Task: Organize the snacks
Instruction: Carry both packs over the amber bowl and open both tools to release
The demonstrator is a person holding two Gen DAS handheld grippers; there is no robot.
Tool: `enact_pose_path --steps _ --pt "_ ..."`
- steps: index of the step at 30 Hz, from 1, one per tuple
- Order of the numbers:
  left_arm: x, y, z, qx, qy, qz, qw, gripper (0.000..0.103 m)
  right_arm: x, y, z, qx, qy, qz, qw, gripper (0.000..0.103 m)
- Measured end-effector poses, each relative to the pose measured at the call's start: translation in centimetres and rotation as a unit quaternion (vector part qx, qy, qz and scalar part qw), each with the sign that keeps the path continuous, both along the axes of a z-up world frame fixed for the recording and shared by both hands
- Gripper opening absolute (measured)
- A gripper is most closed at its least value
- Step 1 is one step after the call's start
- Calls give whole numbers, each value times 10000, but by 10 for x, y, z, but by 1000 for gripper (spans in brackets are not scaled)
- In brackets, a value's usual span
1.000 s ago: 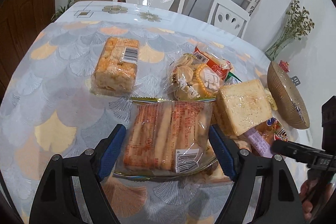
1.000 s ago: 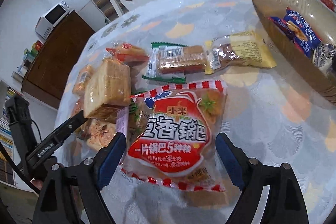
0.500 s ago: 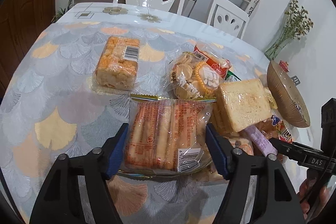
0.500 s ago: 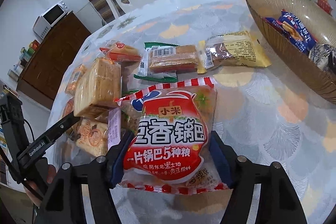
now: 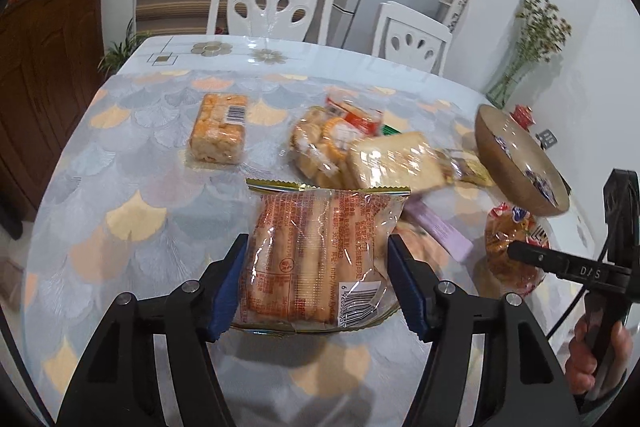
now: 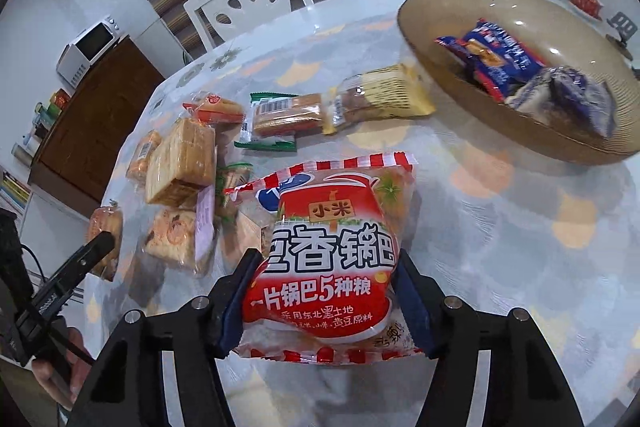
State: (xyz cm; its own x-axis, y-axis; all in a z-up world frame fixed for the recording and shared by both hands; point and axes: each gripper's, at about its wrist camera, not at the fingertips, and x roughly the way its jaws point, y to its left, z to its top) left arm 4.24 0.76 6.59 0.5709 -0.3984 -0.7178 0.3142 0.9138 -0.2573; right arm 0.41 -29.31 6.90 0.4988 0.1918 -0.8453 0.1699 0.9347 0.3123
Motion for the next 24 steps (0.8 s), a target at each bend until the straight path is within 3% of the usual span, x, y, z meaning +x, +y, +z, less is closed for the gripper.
enact_pose_path --steps 9,16,24 --pt "-27 -41 9 43 -95 -426 9990 64 -33 -20 2 -495 65 45 9987 64" --pt "-39 -68 22 145 -227 -708 9971 64 -46 -32 -15 -249 306 134 9991 68" --pt "-45 -94 32 305 -326 -979 9942 64 -58 -31 -18 -292 216 299 9989 70"
